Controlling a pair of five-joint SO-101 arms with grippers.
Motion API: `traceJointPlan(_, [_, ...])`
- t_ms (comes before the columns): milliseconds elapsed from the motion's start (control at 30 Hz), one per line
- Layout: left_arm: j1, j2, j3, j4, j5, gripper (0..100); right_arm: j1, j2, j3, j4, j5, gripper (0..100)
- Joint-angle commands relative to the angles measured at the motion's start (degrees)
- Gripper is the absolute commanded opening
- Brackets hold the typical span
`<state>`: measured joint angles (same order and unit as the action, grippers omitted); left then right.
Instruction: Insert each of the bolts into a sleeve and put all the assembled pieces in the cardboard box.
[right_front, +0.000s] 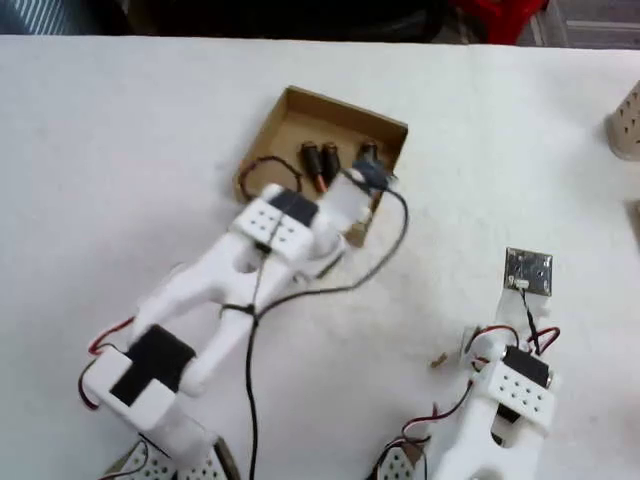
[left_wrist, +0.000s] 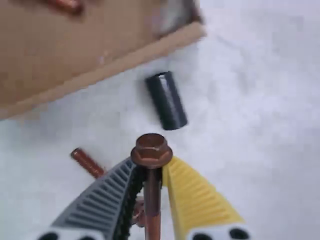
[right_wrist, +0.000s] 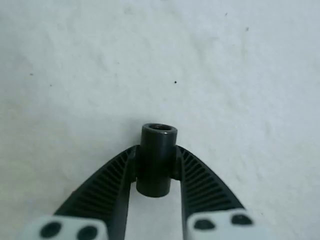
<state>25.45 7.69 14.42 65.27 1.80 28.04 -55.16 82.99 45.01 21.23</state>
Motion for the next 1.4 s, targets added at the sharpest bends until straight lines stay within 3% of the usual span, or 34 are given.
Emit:
traceJointPlan(0, [-6.2,-0.48,-4.31,0.97,5.01,2,-0.13,-1.1,-0.53,-0.84,0.62,1.8])
traceJointPlan(167, [-12.7,-4.35,-0.44,-6.33,5.01,2,-0.13,-1.1,-0.53,-0.84,0.35,1.8])
traceJointPlan(467, [-19.56,-17.54,16.97,-21.63,4.92,2,-0.13,-1.1,-0.53,-0.84,0.26,1.8])
traceJointPlan(600, [-25.89,-21.32,23.91,-27.25,4.84,2,-1.1,-1.1,-0.53,-1.01,0.26,1.8])
traceJointPlan(867, [-36.35,-26.77,42.29,-46.86,4.84,3,-9.01,-1.1,-0.88,-3.82,-0.09,1.8])
traceJointPlan(967, [-37.67,-27.47,50.55,-58.73,4.66,3,-12.53,-1.1,-0.97,-9.01,-5.71,1.8])
traceJointPlan(1067, [-37.58,-28.26,55.65,-66.64,-0.53,2,-17.98,-1.1,-1.14,-14.55,-8.79,1.7])
traceJointPlan(1367, [-37.85,-30.2,57.49,-67.96,-1.41,2,-31.16,-0.57,-10.29,-14.02,-9.23,1.7])
